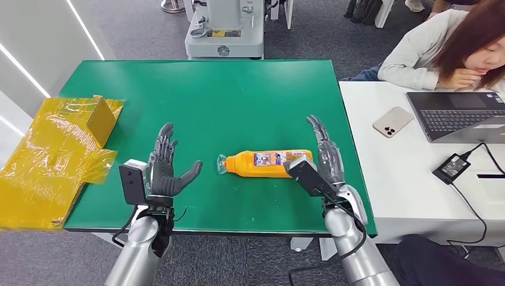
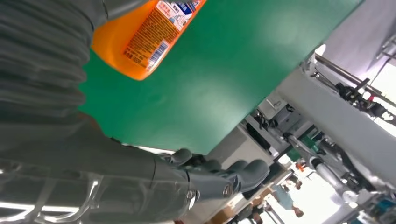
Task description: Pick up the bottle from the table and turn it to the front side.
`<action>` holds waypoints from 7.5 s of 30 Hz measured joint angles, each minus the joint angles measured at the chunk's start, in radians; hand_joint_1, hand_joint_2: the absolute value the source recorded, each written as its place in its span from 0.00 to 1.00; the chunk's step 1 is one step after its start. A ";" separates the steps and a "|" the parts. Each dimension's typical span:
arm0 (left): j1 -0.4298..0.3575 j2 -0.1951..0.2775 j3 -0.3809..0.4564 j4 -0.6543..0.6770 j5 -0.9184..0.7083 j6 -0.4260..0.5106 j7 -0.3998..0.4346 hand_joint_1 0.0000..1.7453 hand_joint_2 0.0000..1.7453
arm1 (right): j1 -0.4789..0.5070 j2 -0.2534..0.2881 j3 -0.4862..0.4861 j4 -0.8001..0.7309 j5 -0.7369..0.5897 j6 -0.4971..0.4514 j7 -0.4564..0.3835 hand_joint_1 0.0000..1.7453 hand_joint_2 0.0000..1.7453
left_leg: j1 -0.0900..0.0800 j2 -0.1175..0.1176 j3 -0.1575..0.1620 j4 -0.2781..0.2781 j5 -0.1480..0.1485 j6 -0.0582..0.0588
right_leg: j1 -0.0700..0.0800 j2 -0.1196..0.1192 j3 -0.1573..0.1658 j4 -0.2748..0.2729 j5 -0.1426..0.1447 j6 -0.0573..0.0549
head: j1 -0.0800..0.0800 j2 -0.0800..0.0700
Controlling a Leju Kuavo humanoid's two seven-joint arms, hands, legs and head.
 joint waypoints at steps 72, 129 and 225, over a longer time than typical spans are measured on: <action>-0.030 0.024 0.006 0.109 0.037 -0.001 0.006 0.00 1.00 | -0.464 -0.049 0.489 0.654 0.152 0.357 0.197 0.00 1.00 | 0.000 0.000 -0.001 0.001 0.000 0.000 | 0.000 0.000 0.000 0.000 0.000 0.000 | 0.000 0.000; -0.080 0.051 0.014 0.070 0.232 -0.251 0.157 0.00 1.00 | -0.034 0.002 0.207 0.162 -0.293 0.005 -0.169 1.00 1.00 | 0.000 -0.001 -0.002 0.000 0.000 0.000 | 0.000 -0.001 -0.001 0.000 0.000 0.000 | 0.000 0.000; -0.482 -0.137 -0.123 0.390 0.342 -0.211 0.144 1.00 1.00 | -0.269 0.183 0.068 0.496 0.050 -0.176 -0.061 0.00 1.00 | 0.000 -0.001 -0.002 0.001 0.001 0.000 | 0.000 -0.001 -0.001 0.000 0.000 0.000 | 0.000 0.000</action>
